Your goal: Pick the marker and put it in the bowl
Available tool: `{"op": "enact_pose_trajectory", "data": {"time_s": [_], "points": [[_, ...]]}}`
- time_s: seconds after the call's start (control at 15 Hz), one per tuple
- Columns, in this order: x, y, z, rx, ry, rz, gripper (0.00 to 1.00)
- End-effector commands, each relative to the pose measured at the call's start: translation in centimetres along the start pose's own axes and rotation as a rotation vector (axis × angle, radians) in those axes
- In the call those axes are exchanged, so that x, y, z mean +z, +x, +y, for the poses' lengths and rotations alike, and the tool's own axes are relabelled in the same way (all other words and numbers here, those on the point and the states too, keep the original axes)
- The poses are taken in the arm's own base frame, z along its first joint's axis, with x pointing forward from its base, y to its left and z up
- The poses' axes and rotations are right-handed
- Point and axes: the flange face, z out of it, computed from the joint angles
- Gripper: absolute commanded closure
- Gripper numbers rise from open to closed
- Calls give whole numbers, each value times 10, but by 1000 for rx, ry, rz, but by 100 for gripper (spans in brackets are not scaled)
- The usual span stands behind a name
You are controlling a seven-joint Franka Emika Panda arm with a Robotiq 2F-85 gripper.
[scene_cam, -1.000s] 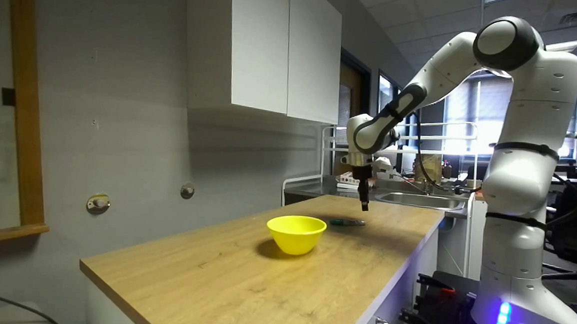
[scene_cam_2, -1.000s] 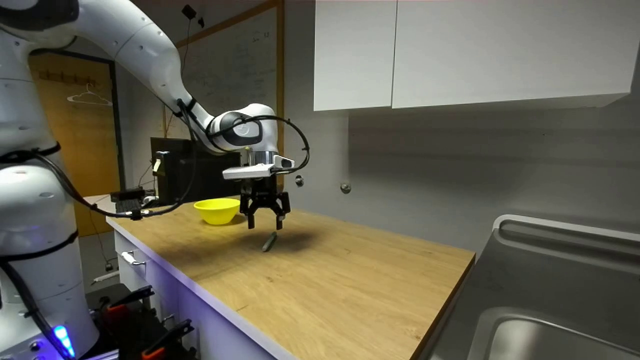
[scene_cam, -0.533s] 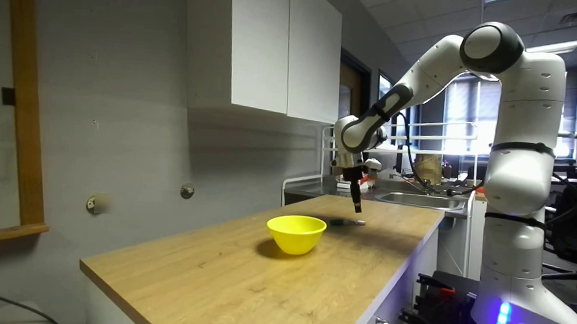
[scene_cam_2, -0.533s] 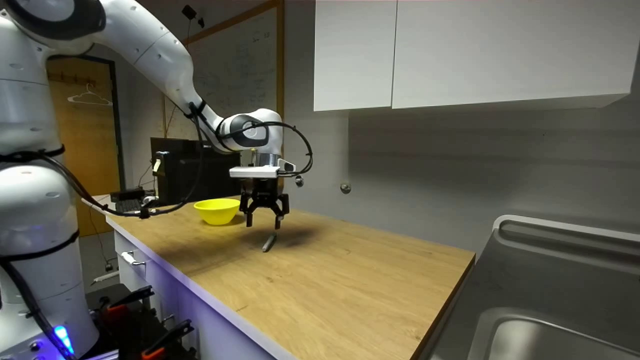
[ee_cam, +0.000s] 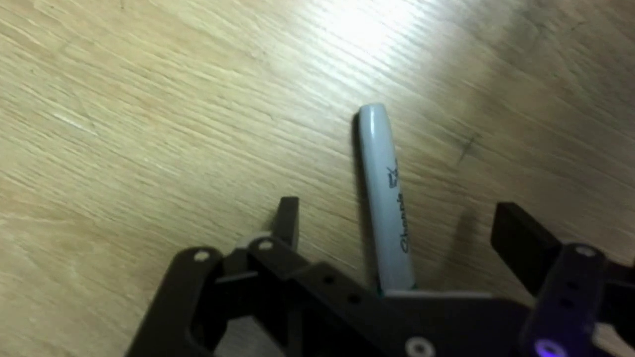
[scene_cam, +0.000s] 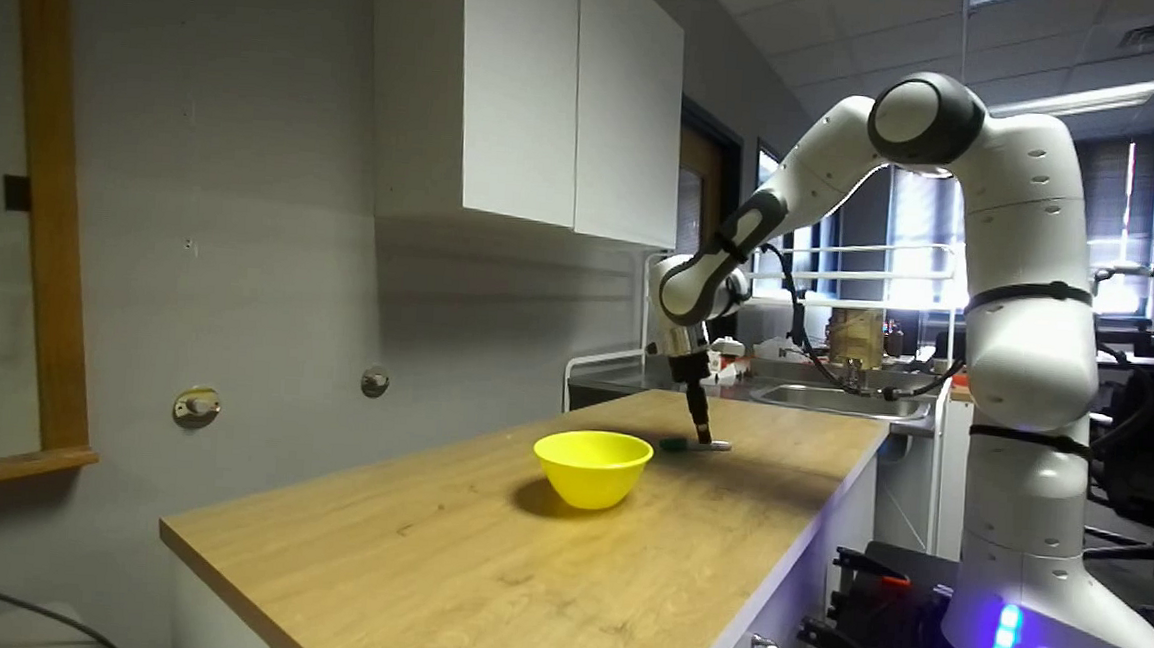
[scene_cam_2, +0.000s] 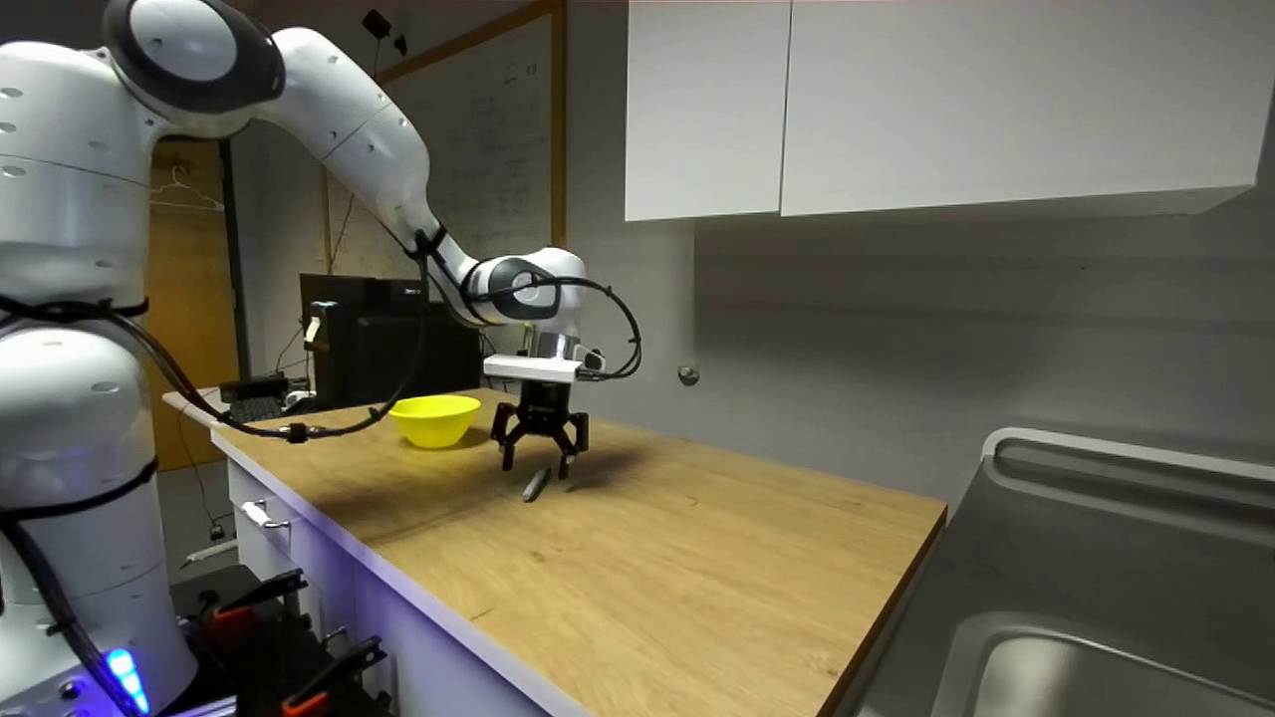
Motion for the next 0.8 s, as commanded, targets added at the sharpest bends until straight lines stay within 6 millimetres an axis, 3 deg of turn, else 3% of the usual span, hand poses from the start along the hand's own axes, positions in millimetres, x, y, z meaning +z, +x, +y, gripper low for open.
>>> {"op": "enact_pose_trajectory", "data": {"time_s": [0.0, 0.07, 0.27, 0.73], "points": [[17, 24, 15, -15, 54, -5, 3], [18, 27, 16, -10, 62, -2, 27], [13, 33, 19, 4, 63, 4, 35], [-3, 26, 19, 15, 19, -3, 91]]}}
